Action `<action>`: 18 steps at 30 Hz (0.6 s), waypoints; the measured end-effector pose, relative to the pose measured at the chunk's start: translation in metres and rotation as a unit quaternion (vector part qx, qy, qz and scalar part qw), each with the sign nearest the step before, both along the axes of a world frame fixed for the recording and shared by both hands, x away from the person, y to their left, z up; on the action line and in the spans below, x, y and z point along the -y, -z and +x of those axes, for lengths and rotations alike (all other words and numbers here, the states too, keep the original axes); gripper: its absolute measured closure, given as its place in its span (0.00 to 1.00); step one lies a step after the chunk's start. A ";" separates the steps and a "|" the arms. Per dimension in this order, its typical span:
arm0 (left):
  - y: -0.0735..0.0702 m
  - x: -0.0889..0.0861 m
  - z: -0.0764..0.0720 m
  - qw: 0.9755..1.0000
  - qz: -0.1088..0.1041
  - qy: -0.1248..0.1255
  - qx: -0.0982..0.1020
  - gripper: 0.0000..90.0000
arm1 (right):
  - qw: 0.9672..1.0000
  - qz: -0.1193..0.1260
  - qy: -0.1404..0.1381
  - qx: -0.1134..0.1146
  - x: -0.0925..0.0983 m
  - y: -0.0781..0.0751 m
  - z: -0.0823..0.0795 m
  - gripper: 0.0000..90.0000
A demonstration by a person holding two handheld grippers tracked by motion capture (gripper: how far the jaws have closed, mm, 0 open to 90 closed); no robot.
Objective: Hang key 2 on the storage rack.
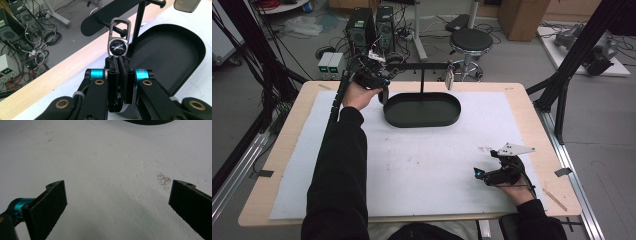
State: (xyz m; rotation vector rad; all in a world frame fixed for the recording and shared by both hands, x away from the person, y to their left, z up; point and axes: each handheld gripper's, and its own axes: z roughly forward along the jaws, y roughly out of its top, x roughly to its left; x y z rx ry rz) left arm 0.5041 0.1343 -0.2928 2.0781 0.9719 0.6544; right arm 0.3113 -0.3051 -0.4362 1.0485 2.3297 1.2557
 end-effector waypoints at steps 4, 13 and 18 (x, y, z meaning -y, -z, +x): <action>0.004 0.003 0.003 1.000 0.003 -0.001 0.003 0.95 | 1.000 0.000 0.000 -0.001 0.000 0.000 0.000 0.01; 0.008 0.002 0.013 0.999 -0.030 -0.022 0.010 0.95 | 1.000 0.001 -0.002 0.001 0.000 0.000 -0.001 0.01; 0.012 -0.001 0.018 0.999 -0.043 -0.026 0.010 0.95 | 1.000 -0.001 -0.002 0.002 0.000 0.000 -0.001 0.01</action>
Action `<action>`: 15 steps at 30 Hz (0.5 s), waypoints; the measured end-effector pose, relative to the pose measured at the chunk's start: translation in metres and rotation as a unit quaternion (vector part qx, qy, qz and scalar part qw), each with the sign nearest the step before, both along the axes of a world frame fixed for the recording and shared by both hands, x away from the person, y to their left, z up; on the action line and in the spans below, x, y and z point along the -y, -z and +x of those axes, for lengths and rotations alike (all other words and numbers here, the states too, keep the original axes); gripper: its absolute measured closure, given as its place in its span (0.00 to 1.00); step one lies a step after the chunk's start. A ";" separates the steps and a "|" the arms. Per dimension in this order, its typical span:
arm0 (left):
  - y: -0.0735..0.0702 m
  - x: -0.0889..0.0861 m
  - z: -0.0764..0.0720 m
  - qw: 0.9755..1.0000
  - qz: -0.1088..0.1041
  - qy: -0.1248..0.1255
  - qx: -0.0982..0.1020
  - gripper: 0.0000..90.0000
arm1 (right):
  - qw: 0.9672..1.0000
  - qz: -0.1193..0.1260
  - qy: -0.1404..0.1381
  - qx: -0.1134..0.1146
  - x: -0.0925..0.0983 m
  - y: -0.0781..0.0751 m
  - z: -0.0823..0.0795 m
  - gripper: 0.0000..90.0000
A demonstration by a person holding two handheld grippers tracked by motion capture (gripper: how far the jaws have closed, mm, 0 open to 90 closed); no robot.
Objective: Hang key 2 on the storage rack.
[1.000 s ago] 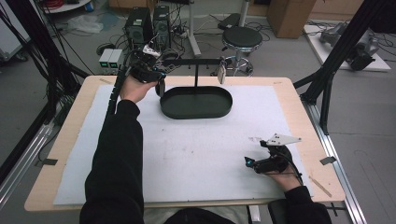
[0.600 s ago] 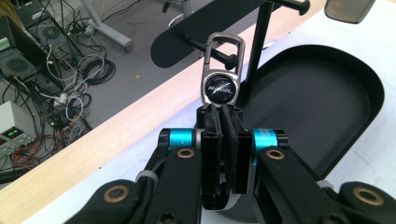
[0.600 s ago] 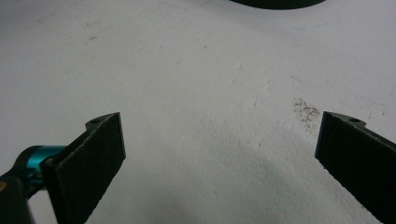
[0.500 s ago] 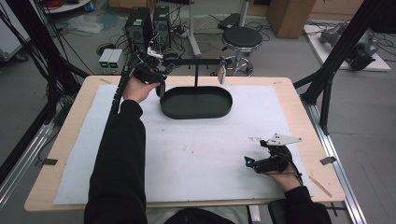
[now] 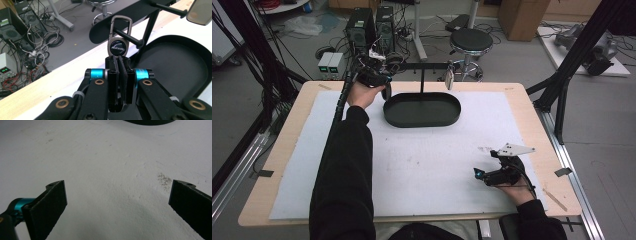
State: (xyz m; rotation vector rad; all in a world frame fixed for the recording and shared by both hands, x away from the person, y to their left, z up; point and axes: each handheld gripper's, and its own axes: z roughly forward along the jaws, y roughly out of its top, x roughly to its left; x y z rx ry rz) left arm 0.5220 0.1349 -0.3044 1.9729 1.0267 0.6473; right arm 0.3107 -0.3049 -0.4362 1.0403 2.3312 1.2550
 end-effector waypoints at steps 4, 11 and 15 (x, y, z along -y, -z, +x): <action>0.002 -0.005 0.004 1.000 -0.012 0.000 0.000 0.95 | 1.000 0.001 0.001 -0.002 0.000 0.000 0.001 0.01; -0.003 -0.013 0.002 0.999 -0.035 -0.012 0.001 0.62 | 1.000 -0.001 0.002 -0.002 0.000 0.000 0.000 0.01; -0.011 -0.017 -0.004 1.000 -0.026 -0.010 0.014 0.39 | 1.000 -0.002 0.003 -0.001 0.000 0.000 0.000 0.01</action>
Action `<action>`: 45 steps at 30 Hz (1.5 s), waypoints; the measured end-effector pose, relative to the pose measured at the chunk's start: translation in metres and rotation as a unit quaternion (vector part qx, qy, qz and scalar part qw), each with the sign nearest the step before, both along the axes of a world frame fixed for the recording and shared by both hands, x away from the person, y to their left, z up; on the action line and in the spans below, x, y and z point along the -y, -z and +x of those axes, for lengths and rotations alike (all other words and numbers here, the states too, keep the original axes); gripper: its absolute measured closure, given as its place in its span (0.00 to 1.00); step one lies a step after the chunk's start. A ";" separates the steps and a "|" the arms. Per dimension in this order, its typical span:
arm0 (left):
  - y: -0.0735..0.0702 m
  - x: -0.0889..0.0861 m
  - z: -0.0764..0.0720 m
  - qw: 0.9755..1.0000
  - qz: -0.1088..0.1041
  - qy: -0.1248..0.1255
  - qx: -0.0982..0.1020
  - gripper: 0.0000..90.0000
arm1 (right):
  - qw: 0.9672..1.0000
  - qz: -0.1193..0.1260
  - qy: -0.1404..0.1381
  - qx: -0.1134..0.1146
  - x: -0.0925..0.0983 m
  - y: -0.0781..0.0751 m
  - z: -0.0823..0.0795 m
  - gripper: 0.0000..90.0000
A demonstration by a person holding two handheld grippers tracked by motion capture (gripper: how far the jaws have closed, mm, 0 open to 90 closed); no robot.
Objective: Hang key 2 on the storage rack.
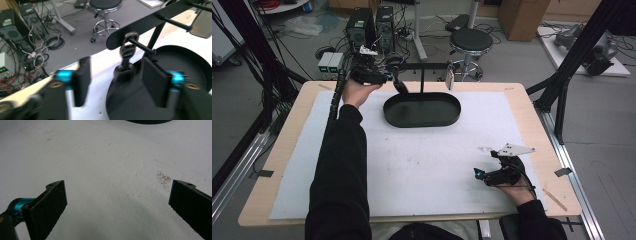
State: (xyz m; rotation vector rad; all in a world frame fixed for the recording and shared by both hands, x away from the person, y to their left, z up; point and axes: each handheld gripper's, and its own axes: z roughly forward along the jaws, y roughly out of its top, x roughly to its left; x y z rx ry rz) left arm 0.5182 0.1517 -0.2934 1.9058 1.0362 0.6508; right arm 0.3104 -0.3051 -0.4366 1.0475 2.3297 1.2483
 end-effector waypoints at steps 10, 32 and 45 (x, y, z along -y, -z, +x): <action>-0.004 -0.002 -0.018 0.999 0.011 0.039 -0.004 0.12 | 1.000 -0.002 0.000 -0.002 -0.002 0.000 0.001 0.01; 0.010 -0.027 -0.058 0.996 0.002 0.081 -0.036 0.07 | 1.000 -0.013 0.002 -0.007 -0.004 0.002 0.002 0.01; 0.021 -0.038 -0.085 0.995 0.016 0.091 -0.042 0.07 | 1.000 -0.016 0.003 -0.006 -0.005 0.003 0.002 0.01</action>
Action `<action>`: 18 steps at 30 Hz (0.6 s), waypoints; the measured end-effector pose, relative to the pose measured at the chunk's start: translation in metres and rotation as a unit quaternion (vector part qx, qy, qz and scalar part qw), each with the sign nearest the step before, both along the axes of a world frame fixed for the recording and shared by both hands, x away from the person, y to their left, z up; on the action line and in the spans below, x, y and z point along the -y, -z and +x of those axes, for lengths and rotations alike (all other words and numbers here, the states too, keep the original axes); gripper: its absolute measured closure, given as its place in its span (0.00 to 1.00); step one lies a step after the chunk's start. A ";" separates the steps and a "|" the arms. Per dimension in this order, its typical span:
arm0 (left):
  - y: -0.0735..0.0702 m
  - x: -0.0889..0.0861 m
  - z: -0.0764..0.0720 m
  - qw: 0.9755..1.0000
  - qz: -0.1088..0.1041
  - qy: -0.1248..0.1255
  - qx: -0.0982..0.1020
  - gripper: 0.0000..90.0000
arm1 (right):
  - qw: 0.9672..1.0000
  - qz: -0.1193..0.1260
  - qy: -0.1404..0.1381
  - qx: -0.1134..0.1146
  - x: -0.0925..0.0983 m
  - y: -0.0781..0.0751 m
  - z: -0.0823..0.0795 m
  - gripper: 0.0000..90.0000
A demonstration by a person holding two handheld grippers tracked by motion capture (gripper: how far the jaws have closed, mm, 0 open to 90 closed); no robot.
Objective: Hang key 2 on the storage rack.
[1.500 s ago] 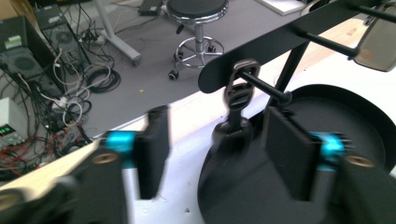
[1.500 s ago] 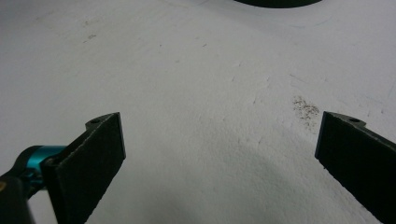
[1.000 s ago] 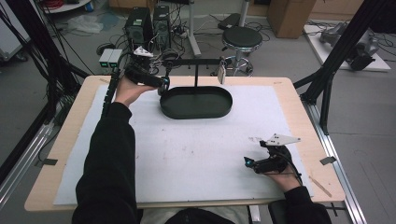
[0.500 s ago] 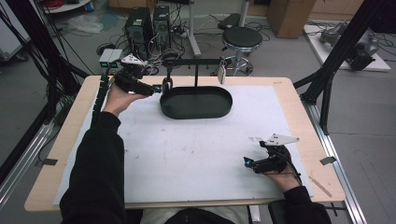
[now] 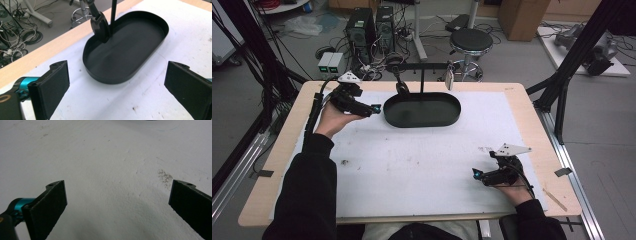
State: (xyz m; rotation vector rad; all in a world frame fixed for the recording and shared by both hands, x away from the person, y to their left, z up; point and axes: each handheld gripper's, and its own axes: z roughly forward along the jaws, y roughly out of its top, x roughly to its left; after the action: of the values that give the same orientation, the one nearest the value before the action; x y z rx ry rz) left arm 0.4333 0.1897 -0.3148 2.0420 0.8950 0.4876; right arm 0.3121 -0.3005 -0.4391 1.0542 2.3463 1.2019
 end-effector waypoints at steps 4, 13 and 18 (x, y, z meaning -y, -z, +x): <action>0.007 -0.009 -0.005 1.000 0.012 -0.005 -0.018 0.07 | 1.000 0.000 0.004 -0.002 0.000 0.000 -0.001 0.01; 0.023 -0.017 -0.022 0.999 0.031 0.005 -0.042 0.07 | 1.000 -0.002 0.005 -0.002 0.000 0.000 -0.001 0.01; 0.032 -0.018 -0.032 0.998 0.031 0.008 -0.048 0.07 | 1.000 -0.003 0.005 -0.001 0.000 0.000 -0.001 0.01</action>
State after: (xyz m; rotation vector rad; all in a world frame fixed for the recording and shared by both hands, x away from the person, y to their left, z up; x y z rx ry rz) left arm 0.4015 0.2081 -0.3467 2.1418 0.9293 0.4157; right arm 0.3111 -0.3007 -0.4396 1.0646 2.3407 1.1894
